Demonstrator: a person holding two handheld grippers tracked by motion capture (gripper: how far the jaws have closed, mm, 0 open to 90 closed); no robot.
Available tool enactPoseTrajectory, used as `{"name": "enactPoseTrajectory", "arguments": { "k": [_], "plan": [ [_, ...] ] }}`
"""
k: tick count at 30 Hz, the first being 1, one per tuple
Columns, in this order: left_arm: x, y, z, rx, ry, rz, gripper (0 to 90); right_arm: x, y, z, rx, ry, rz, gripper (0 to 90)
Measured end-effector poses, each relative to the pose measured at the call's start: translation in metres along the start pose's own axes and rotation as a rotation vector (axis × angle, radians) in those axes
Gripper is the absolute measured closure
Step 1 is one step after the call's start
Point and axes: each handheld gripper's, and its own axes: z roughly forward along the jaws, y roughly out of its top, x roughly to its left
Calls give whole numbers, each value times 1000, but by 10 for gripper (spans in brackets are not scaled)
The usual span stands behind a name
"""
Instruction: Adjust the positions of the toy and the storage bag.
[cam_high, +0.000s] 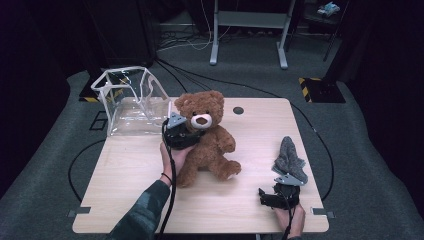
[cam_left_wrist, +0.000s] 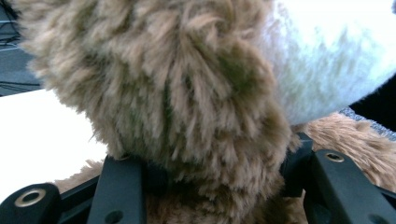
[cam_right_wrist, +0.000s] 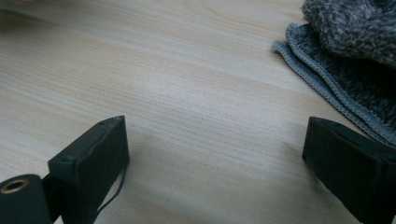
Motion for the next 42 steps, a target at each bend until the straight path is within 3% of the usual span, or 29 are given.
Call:
{"name": "enactPoseTrajectory", "arguments": {
  "k": [9,10,15,22,27,42],
  "plan": [
    [20,0,-23,1,15,-15,494,0,0,0,-1,0,-5,62],
    [22,0,-27,0,12,-34,494,0,0,0,-2,0,-5,62],
    [34,0,-42,4,22,-18,494,0,0,0,0,0,0,62],
    [48,1,-63,-2,23,-27,494,0,0,0,0,0,-8,62],
    [61,-2,-79,-15,30,-62,494,0,0,0,0,0,-7,62],
    [93,-8,-129,-8,63,-81,487,0,0,0,0,0,-8,62]
  ]
}}
